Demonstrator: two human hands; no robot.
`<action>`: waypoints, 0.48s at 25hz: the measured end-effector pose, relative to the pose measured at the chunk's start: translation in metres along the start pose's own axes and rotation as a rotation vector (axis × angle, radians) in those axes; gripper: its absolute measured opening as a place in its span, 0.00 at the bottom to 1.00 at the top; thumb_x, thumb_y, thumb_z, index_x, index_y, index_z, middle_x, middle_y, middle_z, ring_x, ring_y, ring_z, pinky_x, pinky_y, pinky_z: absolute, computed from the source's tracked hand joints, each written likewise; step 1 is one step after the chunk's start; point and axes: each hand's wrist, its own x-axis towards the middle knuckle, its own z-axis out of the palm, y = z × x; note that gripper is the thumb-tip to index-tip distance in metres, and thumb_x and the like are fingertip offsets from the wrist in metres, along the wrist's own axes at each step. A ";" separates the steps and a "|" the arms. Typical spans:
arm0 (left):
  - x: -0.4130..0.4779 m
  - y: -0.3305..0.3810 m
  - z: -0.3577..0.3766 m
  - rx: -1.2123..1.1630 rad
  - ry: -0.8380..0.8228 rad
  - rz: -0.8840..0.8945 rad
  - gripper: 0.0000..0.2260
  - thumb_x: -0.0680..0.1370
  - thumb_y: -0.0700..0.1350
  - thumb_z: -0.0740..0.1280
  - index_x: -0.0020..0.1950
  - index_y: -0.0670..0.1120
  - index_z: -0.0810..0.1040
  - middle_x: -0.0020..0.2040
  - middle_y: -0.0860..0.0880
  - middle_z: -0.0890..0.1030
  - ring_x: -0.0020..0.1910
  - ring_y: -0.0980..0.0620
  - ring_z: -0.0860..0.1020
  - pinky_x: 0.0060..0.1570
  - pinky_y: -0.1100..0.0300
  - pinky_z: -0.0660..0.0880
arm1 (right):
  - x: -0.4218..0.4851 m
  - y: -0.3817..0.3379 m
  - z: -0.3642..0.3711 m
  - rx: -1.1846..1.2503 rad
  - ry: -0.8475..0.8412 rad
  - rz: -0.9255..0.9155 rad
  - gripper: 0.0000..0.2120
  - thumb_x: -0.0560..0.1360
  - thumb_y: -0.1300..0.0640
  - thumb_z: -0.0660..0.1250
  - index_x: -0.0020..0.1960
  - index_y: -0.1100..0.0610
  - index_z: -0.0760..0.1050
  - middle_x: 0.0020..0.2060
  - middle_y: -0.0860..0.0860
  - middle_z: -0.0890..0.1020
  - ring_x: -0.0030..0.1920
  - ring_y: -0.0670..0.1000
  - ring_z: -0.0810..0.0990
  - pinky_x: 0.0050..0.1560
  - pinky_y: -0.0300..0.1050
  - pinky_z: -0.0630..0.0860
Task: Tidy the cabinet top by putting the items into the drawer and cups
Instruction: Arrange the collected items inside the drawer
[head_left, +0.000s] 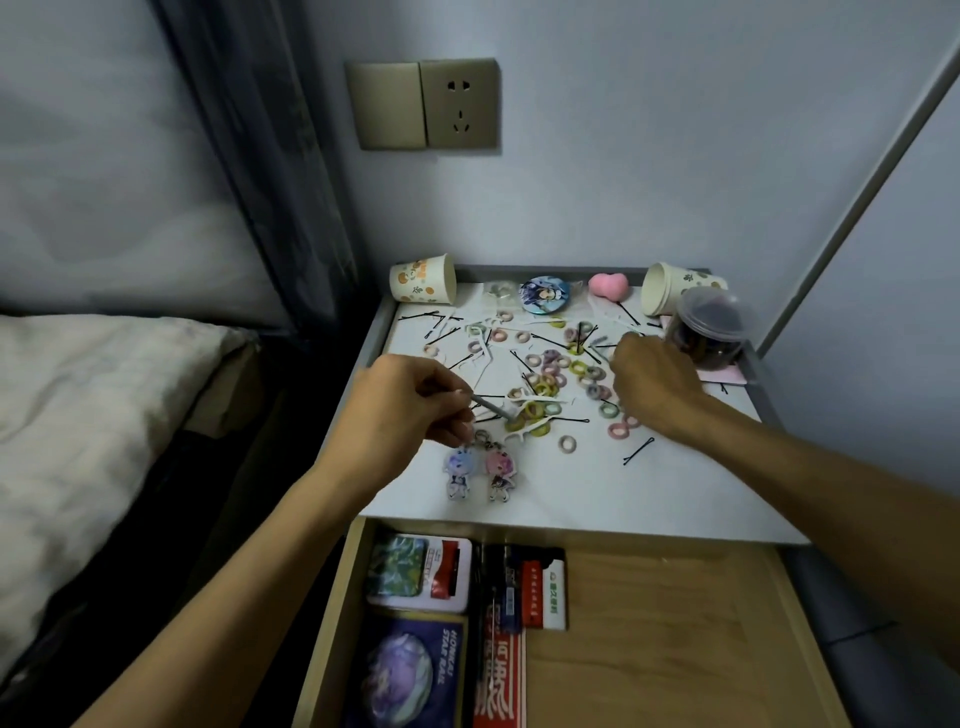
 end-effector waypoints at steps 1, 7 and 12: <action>-0.007 0.001 0.001 -0.049 -0.013 -0.023 0.03 0.77 0.33 0.68 0.47 0.35 0.81 0.36 0.40 0.84 0.33 0.46 0.84 0.38 0.59 0.82 | -0.005 -0.004 -0.009 0.074 0.053 -0.005 0.07 0.78 0.62 0.62 0.55 0.62 0.75 0.51 0.61 0.82 0.51 0.62 0.80 0.40 0.46 0.70; -0.043 0.012 0.017 -0.264 -0.067 -0.045 0.03 0.76 0.35 0.70 0.44 0.38 0.83 0.41 0.43 0.84 0.38 0.53 0.82 0.40 0.62 0.79 | -0.112 -0.038 -0.060 0.828 -0.122 -0.228 0.04 0.79 0.54 0.64 0.47 0.49 0.76 0.39 0.40 0.79 0.39 0.37 0.76 0.41 0.37 0.70; -0.055 0.002 0.024 0.015 -0.046 0.189 0.02 0.73 0.42 0.74 0.41 0.47 0.84 0.64 0.58 0.78 0.62 0.67 0.73 0.58 0.68 0.70 | -0.152 -0.034 -0.045 0.986 -0.168 -0.252 0.07 0.78 0.57 0.66 0.42 0.49 0.77 0.35 0.42 0.79 0.39 0.42 0.76 0.46 0.46 0.72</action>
